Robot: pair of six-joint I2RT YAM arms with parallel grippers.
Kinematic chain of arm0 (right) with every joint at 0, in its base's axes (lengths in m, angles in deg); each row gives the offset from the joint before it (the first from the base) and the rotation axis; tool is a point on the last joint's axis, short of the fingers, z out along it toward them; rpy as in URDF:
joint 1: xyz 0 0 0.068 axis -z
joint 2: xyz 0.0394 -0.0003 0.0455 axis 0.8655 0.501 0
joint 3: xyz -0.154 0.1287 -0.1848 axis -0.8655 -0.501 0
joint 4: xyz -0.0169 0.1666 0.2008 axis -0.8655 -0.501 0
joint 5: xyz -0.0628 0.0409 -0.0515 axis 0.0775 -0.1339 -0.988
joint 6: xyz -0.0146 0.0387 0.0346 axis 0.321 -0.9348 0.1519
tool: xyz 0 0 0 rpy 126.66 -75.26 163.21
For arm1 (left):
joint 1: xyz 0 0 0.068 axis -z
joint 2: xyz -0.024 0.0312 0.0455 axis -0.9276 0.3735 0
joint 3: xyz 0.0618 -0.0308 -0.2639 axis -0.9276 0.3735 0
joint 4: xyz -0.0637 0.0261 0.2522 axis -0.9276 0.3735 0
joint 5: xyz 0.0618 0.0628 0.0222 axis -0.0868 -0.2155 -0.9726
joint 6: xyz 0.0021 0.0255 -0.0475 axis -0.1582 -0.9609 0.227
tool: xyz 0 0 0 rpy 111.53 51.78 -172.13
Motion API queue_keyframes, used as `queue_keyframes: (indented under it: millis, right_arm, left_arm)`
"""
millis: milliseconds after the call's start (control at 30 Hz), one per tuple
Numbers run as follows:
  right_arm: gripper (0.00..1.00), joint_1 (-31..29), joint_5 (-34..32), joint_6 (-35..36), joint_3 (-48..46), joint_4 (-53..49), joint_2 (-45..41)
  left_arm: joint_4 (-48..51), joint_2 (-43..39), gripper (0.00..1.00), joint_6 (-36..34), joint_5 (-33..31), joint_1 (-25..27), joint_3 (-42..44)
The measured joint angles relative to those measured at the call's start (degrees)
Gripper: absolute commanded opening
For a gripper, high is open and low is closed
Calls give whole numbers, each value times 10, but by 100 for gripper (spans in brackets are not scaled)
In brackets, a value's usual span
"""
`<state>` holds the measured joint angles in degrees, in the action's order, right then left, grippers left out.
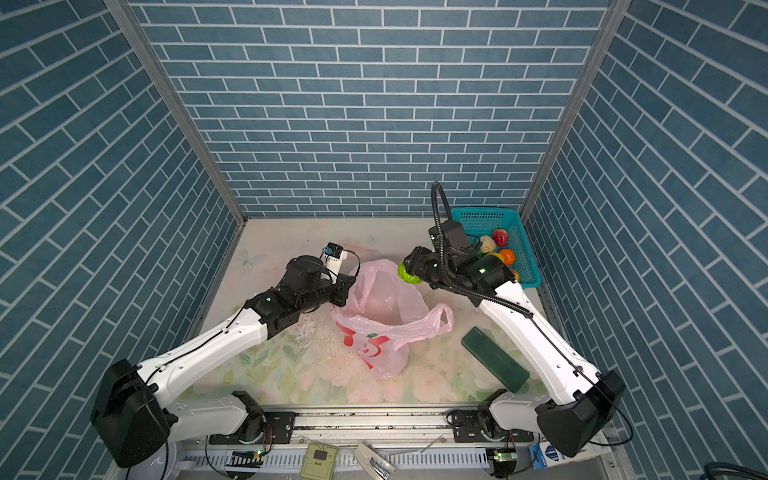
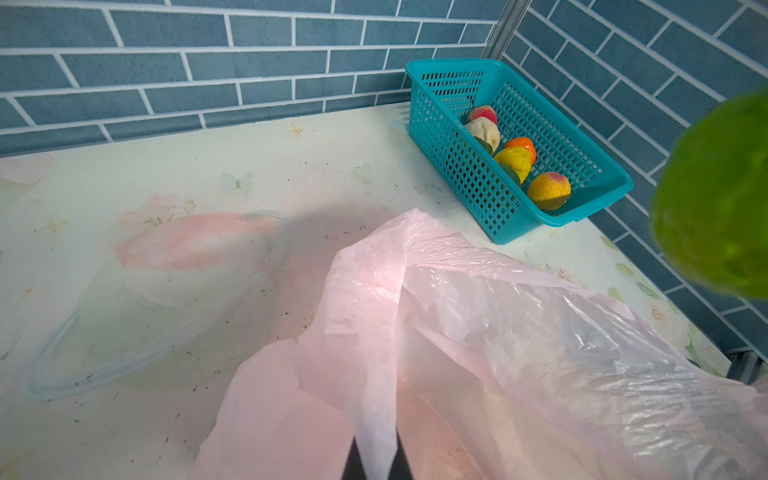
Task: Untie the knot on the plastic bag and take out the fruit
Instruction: 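Lift the lime-green fruit up out of the bag with the right gripper, then lower the lime-green fruit into the teal basket and open the right gripper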
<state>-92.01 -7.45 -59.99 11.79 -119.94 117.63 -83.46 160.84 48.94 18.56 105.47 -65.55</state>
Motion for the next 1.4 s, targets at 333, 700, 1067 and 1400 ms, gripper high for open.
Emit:
queue_keyframes:
  millis: [333,700,1067,1400]
  right_arm:
    - [35,201,46,78,20,13,44]
    - [35,319,59,128,67,123,250]
    - [35,343,52,138,223,173,452]
    - [77,344,46,138,256,171,500]
  left_arm:
    - [0,0,0,0,0,0,0]
    - [-4,9,0,0,0,3,0]
    - [-5,21,0,0,0,8,0]
    - [-9,30,0,0,0,9,-1]
